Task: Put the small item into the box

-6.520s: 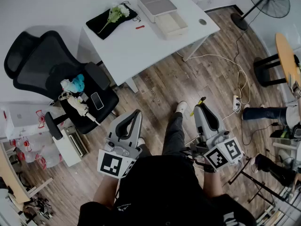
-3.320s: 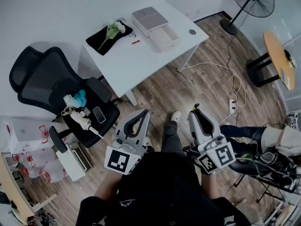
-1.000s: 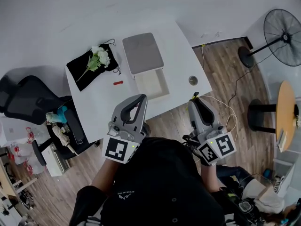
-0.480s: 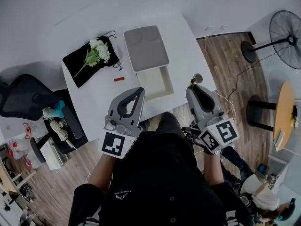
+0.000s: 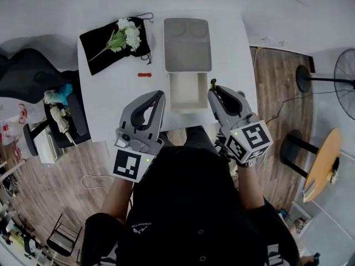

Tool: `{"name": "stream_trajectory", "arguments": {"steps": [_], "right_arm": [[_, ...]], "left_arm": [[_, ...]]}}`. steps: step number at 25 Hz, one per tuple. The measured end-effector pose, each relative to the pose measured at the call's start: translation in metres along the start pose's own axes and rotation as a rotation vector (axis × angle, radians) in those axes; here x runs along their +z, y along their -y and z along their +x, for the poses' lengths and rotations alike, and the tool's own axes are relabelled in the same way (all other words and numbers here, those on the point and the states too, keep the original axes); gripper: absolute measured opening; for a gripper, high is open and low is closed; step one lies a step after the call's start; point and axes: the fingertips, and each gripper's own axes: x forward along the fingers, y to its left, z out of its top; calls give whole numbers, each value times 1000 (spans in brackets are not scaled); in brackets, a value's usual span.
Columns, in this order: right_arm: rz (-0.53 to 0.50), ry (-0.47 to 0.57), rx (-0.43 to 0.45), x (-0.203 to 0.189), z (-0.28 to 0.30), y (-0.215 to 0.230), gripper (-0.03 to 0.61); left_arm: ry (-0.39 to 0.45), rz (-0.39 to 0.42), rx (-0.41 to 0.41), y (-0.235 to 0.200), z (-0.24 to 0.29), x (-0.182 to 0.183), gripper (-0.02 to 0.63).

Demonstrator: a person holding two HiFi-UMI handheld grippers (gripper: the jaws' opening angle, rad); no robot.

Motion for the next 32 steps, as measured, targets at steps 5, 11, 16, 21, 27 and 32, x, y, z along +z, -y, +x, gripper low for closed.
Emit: {"name": "stream_trajectory", "arguments": {"steps": [5, 11, 16, 21, 27, 32], "right_arm": [[-69, -91, 87, -12, 31, 7, 67], [-123, -186, 186, -31, 60, 9, 67], [-167, -294, 251, -59, 89, 12, 67], [-195, -375, 300, -90, 106, 13, 67], [-226, -463, 319, -127, 120, 22, 67], [-270, -541, 342, -155, 128, 22, 67]], "left_arm": [[16, -17, 118, -7, 4, -4, 5], [2, -36, 194, -5, 4, -14, 5], [-11, -48, 256, -13, 7, -21, 5], [-5, -63, 313, -12, 6, -27, 5], [-5, -53, 334, -7, 7, -32, 5], [1, -47, 372, -10, 2, -32, 5]]}}
